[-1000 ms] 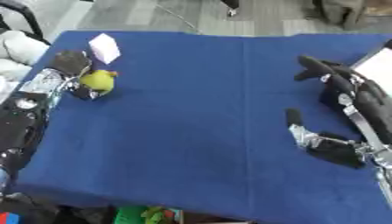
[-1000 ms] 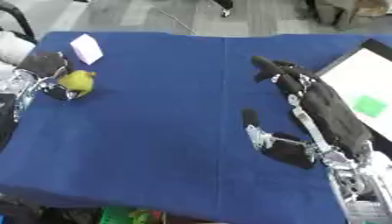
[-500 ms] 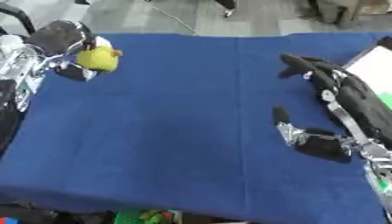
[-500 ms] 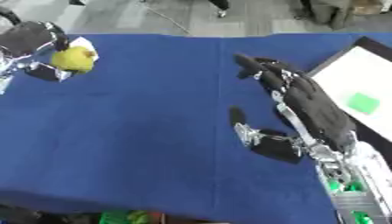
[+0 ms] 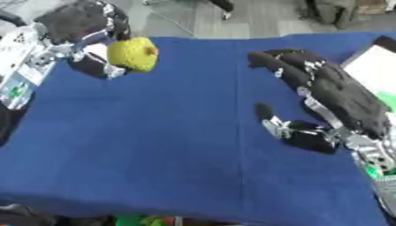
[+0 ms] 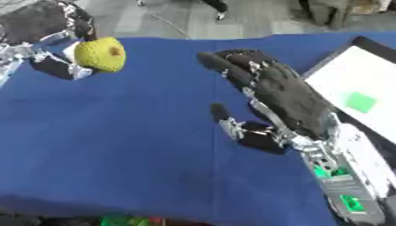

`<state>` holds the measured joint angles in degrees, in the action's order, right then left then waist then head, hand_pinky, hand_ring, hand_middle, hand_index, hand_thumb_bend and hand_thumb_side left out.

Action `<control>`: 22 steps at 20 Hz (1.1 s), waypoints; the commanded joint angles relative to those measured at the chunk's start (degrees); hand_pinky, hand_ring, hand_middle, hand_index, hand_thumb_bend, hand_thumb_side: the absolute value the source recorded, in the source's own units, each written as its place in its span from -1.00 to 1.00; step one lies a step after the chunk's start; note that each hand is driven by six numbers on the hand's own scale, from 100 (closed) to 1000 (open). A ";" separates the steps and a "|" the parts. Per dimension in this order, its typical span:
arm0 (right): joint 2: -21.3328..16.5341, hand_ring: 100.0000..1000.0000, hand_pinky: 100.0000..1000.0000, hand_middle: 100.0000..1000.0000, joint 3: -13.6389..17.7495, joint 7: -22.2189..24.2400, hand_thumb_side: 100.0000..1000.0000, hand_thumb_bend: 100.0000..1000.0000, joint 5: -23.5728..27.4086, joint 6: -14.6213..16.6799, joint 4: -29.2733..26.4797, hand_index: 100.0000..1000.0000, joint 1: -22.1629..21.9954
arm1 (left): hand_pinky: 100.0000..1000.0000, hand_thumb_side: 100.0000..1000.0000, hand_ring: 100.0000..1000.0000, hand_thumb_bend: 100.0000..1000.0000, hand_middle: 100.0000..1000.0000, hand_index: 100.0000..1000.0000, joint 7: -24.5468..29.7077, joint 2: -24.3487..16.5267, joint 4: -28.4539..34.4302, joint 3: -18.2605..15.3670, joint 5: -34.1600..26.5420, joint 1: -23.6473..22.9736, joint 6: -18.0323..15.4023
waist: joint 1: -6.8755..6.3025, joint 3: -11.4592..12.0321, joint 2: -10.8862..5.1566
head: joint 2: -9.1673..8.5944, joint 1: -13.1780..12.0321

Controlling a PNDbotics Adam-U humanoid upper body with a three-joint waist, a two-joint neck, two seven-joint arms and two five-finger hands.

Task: Pick up the objects with one hand, pass them to the other hand, and then place them into the box on the other side of the table.

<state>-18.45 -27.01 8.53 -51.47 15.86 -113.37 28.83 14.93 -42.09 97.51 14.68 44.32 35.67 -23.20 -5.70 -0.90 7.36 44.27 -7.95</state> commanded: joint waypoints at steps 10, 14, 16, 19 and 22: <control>0.32 0.77 0.73 0.76 -1.87 -4.31 -1.00 -0.73 -5.62 1.07 -1.03 1.00 2.39 | 0.08 -0.71 -0.33 -1.00 -0.36 -0.18 7.99 6.02 9.01 3.67 -20.11 4.71 1.69 | 0.25 -0.11 -1.30 | -0.15 2.29; 0.51 0.78 0.73 0.79 -3.06 -4.35 -1.00 -0.71 -6.58 0.14 -0.19 1.00 2.62 | 0.07 -0.68 -0.34 -1.00 -0.37 -0.19 10.46 8.15 9.84 3.92 -25.07 5.98 3.19 | 0.35 -0.01 -1.32 | -0.15 2.76; 0.60 0.78 0.73 0.79 -3.34 -4.75 -1.00 -0.67 -6.92 -0.51 -0.16 1.00 2.64 | 0.07 -0.68 -0.34 -1.00 -0.37 -0.20 11.37 8.85 10.09 4.01 -26.60 6.38 3.74 | 0.39 -0.01 -1.32 | -0.15 2.94; 0.69 0.78 0.73 0.79 -3.75 -5.30 -1.00 -0.70 -6.96 -1.31 0.03 1.00 2.66 | 0.07 -0.68 -0.34 -1.00 -0.37 -0.19 12.44 9.54 10.41 4.17 -27.68 6.80 4.21 | 0.42 0.02 -1.31 | -0.15 3.17; 0.71 0.78 0.73 0.79 -3.95 -5.51 -1.00 -0.70 -6.87 -1.57 0.15 1.00 2.69 | 0.07 -0.68 -0.34 -1.00 -0.37 -0.19 12.92 9.72 10.57 4.17 -28.03 6.92 4.44 | 0.43 0.04 -1.31 | -0.15 3.22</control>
<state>-17.89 -30.69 3.06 -58.06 14.50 -112.97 30.60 27.60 -32.19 106.61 19.18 16.99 41.11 -18.82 -5.53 -1.00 7.35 44.27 -4.88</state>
